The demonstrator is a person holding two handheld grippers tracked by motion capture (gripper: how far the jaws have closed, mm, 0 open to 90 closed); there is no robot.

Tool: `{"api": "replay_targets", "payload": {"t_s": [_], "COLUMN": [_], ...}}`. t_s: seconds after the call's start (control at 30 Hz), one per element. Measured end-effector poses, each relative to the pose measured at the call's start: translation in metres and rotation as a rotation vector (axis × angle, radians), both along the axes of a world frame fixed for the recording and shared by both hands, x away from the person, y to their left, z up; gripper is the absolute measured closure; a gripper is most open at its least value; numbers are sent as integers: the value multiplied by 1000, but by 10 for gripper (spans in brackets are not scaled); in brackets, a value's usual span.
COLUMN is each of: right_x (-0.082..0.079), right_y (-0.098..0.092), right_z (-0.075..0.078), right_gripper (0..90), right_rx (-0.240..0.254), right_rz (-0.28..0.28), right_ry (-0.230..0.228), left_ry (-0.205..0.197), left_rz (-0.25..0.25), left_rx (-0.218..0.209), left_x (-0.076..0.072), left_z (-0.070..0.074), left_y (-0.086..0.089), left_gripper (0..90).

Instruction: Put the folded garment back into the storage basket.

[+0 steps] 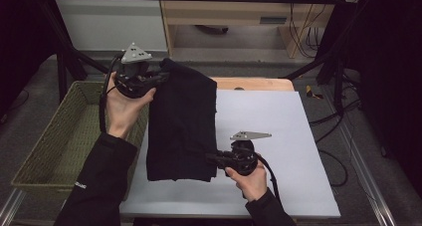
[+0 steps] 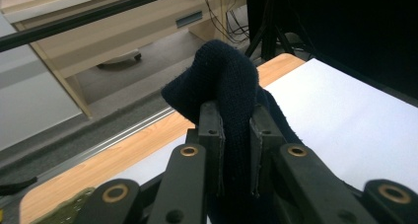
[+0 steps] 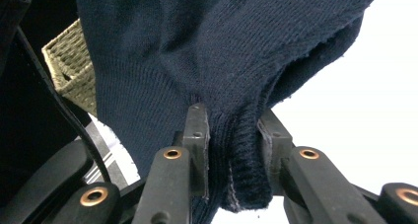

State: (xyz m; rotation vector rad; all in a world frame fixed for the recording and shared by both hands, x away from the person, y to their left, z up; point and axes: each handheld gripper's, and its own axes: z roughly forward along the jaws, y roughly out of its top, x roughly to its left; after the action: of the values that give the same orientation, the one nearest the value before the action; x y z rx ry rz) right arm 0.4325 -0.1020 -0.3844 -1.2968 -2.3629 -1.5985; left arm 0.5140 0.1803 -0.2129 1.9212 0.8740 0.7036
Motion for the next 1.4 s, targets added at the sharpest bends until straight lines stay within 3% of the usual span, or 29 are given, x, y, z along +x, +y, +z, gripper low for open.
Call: {"api": "replay_targets", "payload": {"t_s": [1.4], "right_x": [10], "right_y": [76], "right_z": [26], "right_gripper": [717], "right_rx": [93], "right_rz": [70], "right_ry": [-46], "left_ry": [-63], "left_rz": [120], "left_rx": [25], "left_x": [-9], "left_z": [38], "left_y": [70], "left_gripper": [789]}}
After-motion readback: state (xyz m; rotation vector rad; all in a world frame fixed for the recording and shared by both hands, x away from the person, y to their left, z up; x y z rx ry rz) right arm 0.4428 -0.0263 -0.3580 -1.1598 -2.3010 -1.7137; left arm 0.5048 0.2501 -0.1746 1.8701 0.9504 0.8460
